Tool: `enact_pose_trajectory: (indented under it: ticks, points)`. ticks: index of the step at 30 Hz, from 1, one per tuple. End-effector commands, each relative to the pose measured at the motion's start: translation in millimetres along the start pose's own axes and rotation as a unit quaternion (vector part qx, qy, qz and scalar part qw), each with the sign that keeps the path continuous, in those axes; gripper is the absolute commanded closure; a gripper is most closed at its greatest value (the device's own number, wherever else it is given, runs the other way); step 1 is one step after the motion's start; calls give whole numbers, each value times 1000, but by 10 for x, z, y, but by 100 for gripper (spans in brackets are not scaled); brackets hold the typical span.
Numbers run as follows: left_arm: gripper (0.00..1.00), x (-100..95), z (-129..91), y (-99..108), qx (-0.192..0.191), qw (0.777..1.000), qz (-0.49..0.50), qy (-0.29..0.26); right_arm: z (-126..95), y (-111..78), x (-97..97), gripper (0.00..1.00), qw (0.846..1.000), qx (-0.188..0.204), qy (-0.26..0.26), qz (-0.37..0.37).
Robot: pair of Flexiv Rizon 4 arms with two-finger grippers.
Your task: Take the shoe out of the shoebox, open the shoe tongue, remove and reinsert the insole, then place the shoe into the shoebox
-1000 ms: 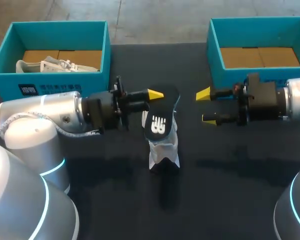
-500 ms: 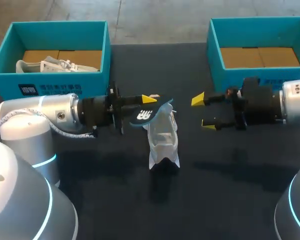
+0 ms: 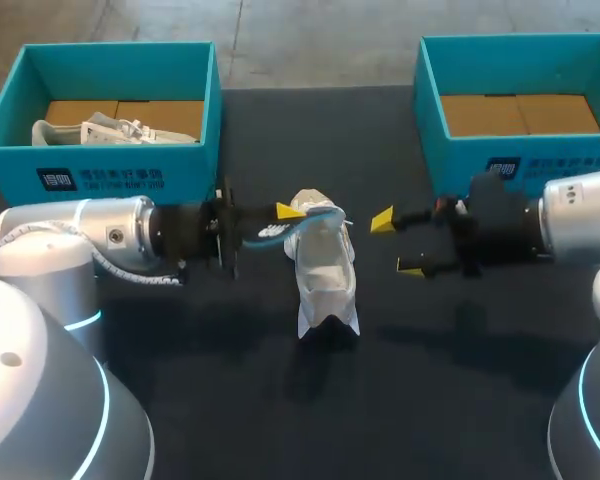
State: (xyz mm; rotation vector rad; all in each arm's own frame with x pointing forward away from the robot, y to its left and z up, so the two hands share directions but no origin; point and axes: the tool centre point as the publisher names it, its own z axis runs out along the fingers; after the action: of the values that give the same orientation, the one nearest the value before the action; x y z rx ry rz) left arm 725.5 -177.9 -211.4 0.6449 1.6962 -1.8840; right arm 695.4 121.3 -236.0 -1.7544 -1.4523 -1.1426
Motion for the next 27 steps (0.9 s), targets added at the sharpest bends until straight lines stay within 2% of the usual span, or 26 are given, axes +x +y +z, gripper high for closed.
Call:
enact_pose_trajectory:
  ticks: [1, 9, 17, 19, 27]
  points:
    - [100, 115, -83, 13, 5, 1000, -5, 1, 81, -68, -65, 0, 1000, -6, 0, 0]
    - [100, 264, -116, 102, 9, 1000, -26, 2, 171, -180, -152, 0, 999, -13, -26, -25]
    - [100, 331, -118, 121, 14, 999, -42, 0, 316, -202, -259, 0, 998, 1, -44, -39]
    - [100, 351, -117, 128, 14, 999, -44, 1, 352, -206, -278, 0, 998, 15, -52, -38]
    - [100, 402, -74, 125, 15, 999, -46, 10, 362, -210, -283, 0, 997, 14, -62, -38]
